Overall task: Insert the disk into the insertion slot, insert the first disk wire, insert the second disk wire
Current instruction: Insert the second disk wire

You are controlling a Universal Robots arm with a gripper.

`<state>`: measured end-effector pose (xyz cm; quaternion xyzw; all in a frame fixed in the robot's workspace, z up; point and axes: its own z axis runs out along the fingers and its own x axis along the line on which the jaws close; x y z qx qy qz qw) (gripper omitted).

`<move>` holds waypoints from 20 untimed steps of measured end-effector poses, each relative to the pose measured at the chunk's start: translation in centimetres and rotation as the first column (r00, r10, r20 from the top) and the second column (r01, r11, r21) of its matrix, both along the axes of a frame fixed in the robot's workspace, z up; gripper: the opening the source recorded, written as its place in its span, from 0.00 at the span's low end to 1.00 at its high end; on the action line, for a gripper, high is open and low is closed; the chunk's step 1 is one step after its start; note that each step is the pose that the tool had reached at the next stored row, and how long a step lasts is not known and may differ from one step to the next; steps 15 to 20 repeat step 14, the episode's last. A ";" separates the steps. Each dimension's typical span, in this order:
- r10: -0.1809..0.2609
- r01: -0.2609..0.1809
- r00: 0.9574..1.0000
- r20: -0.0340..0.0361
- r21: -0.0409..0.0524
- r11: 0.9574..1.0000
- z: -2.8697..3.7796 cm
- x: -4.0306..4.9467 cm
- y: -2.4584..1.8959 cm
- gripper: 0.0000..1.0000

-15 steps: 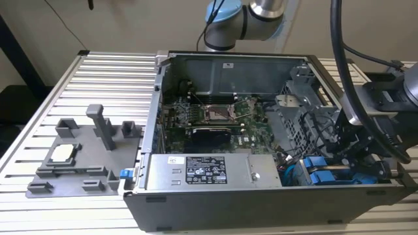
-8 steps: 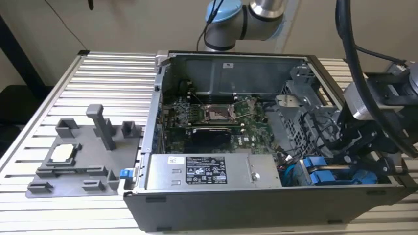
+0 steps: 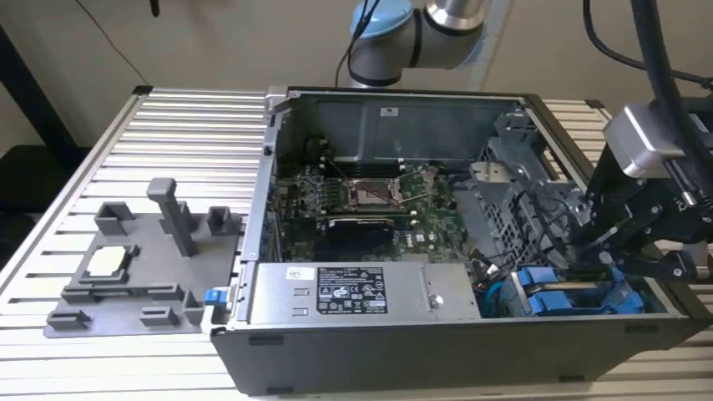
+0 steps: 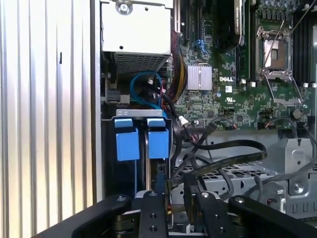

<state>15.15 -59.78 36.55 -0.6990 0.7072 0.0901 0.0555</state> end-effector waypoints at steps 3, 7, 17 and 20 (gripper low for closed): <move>0.000 0.000 1.000 0.000 0.000 1.000 0.78 0.00 0.00 0.30; 0.000 0.000 1.000 0.000 0.000 1.000 1.46 0.00 0.00 0.30; 0.000 0.000 1.000 0.000 0.000 1.000 1.63 0.00 0.00 0.30; 0.000 0.000 1.000 0.000 0.000 1.000 1.63 0.00 0.00 0.30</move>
